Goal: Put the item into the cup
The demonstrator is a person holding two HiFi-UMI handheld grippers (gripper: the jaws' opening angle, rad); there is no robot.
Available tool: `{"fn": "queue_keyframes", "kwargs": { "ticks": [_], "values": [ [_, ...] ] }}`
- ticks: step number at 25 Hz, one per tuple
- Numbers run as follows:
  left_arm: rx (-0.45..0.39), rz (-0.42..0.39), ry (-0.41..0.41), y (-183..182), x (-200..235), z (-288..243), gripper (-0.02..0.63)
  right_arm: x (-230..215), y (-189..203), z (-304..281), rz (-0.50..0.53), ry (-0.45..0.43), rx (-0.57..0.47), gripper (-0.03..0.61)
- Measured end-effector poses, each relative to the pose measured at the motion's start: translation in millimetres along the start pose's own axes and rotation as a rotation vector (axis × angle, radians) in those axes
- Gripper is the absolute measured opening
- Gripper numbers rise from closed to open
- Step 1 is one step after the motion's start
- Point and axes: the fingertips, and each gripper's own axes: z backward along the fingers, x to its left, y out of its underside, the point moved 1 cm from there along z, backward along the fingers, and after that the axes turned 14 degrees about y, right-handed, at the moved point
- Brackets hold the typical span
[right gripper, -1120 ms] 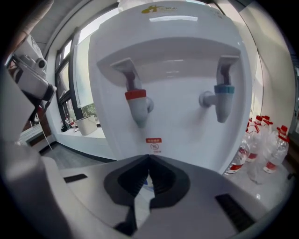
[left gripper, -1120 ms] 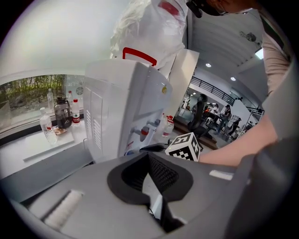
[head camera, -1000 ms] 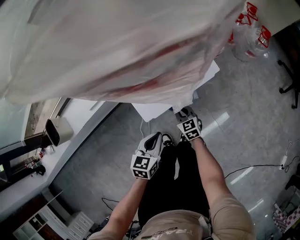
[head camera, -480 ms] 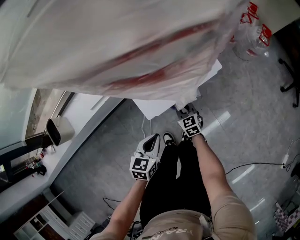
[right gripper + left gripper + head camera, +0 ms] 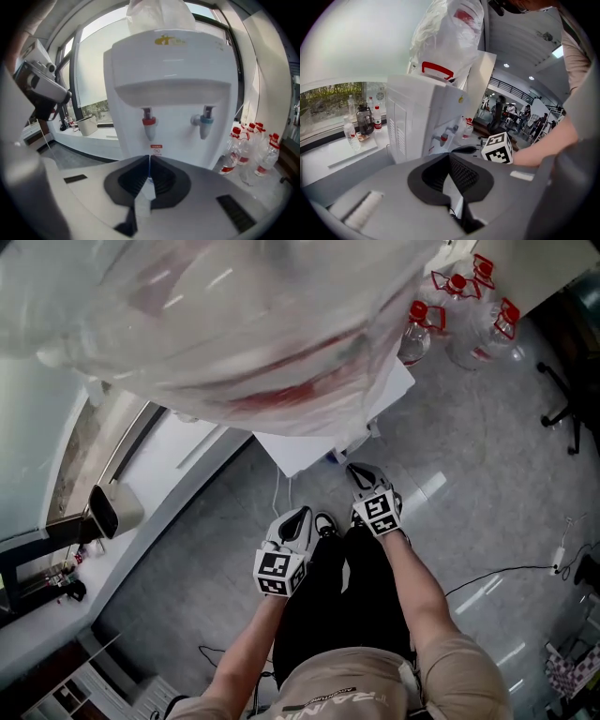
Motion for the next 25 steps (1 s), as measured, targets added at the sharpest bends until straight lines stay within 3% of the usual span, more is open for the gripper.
{"fn": "queue_keyframes", "kwargs": {
  "ticks": [9, 16, 25],
  "values": [
    [-0.012, -0.067, 0.030, -48, -34, 24, 0.008, 11, -56, 98, -0.030, -0.076, -0.043, 0.011],
    [-0.061, -0.105, 0.042, -94, -60, 47, 0.008, 24, -142, 164, -0.021, -0.090, -0.146, 0.011],
    [-0.169, -0.237, 0.019, -180, -76, 92, 0.008, 12, -234, 216, -0.019, -0.072, -0.260, 0.011]
  ]
}}
